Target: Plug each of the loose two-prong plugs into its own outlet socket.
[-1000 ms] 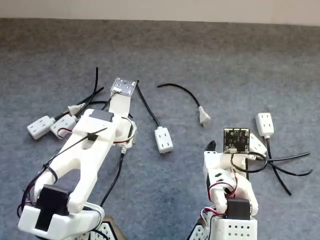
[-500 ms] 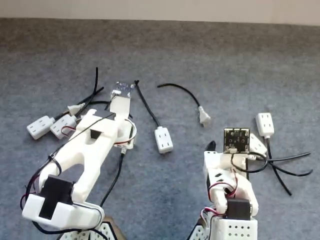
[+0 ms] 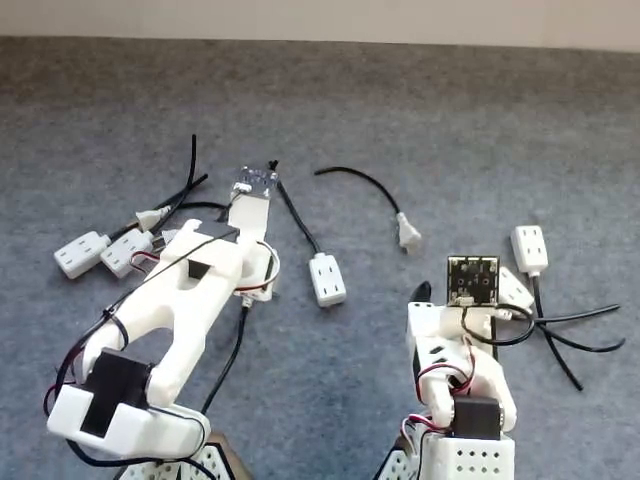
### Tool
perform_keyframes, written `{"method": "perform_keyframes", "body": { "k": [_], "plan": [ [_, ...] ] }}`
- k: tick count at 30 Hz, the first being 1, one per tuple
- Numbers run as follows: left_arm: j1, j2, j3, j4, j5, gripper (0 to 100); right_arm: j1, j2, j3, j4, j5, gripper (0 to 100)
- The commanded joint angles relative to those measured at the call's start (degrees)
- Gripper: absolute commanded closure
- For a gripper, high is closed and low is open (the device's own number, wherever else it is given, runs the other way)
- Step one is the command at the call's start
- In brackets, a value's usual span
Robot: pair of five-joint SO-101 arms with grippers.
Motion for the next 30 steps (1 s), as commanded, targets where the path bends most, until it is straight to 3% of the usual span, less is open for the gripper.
{"method": "perform_keyframes", "body": {
  "k": [1, 13, 18, 22, 25, 30],
  "plan": [
    [1.01, -0.31, -1.80, -1.23, 0.44, 82, -0.48, -0.40, 7.08, -1.80, 1.14, 83.6],
    [1.10, 3.38, -4.00, -2.29, 0.44, 83, -0.48, -0.40, 7.08, -1.71, 1.14, 83.6],
    [1.01, 12.88, -14.55, 7.12, 0.44, 83, -0.48, -0.40, 7.08, -1.63, 1.14, 83.6],
    [0.84, 20.18, -22.99, 14.07, 0.44, 92, -0.48, -0.40, 7.08, -1.63, 1.14, 83.6],
    [0.84, 23.69, -26.86, 17.14, 0.44, 100, -0.48, -0.40, 7.08, -1.63, 1.14, 83.6],
    [0.75, 24.40, -27.82, 18.20, 0.35, 99, -0.48, -0.40, 7.08, -1.63, 1.14, 83.6]
  ]
}}
